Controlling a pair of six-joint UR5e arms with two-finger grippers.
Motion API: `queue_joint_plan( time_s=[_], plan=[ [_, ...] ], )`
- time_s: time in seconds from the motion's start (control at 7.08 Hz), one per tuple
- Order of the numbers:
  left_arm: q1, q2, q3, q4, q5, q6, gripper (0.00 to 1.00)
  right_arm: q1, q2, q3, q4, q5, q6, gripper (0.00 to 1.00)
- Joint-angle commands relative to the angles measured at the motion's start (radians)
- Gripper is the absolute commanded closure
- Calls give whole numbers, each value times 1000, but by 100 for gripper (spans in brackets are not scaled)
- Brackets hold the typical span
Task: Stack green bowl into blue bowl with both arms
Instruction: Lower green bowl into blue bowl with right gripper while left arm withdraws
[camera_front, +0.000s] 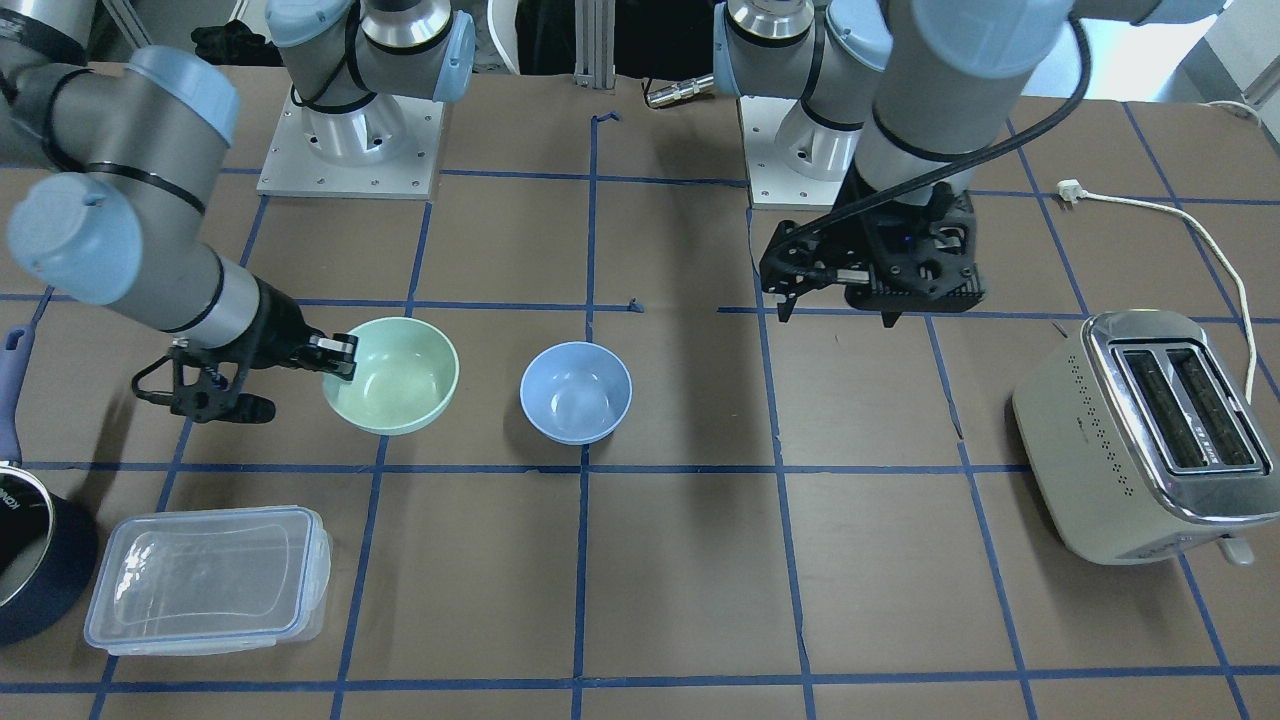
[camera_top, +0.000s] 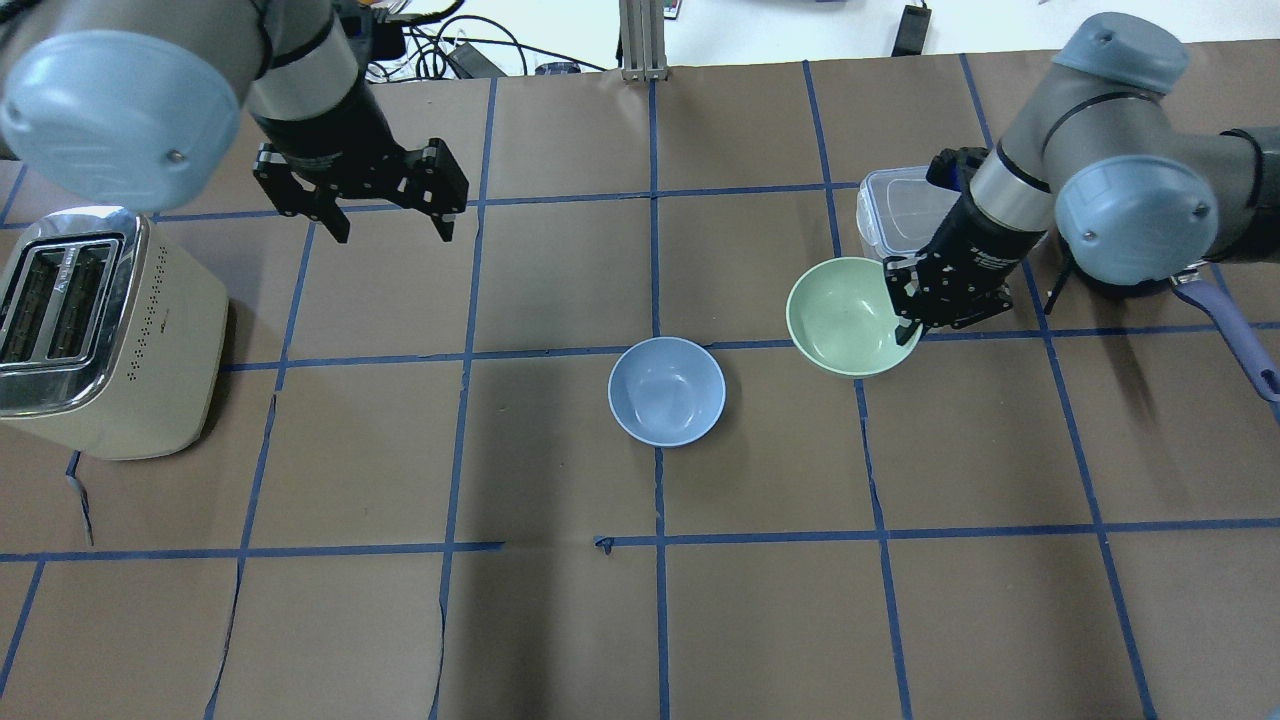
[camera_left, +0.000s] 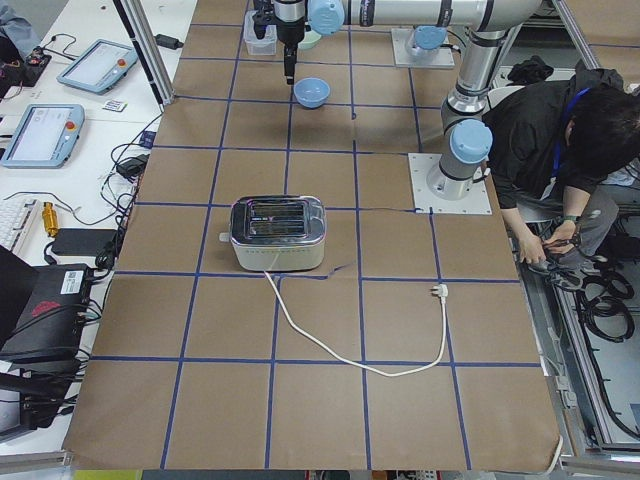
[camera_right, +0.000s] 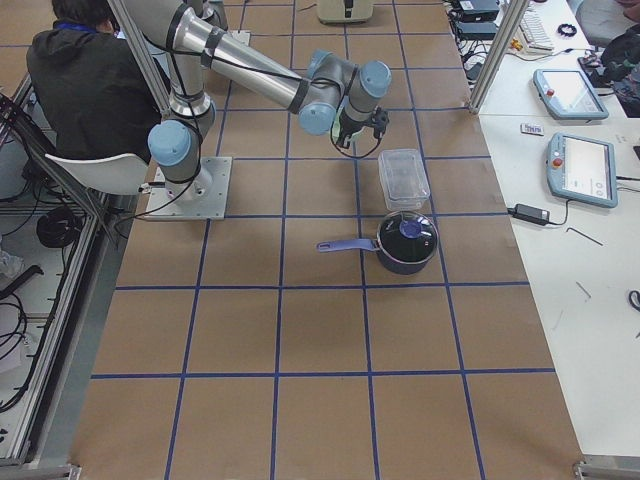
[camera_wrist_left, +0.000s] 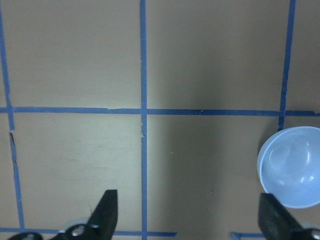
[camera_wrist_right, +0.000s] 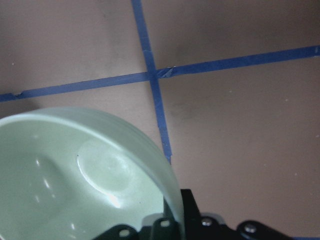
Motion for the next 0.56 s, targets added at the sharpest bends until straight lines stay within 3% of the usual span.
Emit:
queue_joint_plan(
  time_s=[0.0,0.42],
  plan=[
    [52,47,31,-21,-19,81,0,185,20,4,-139,2,289,100],
    [49,58,13,67,-33,23,0,288,62,8,-154,83,307,100]
  ],
)
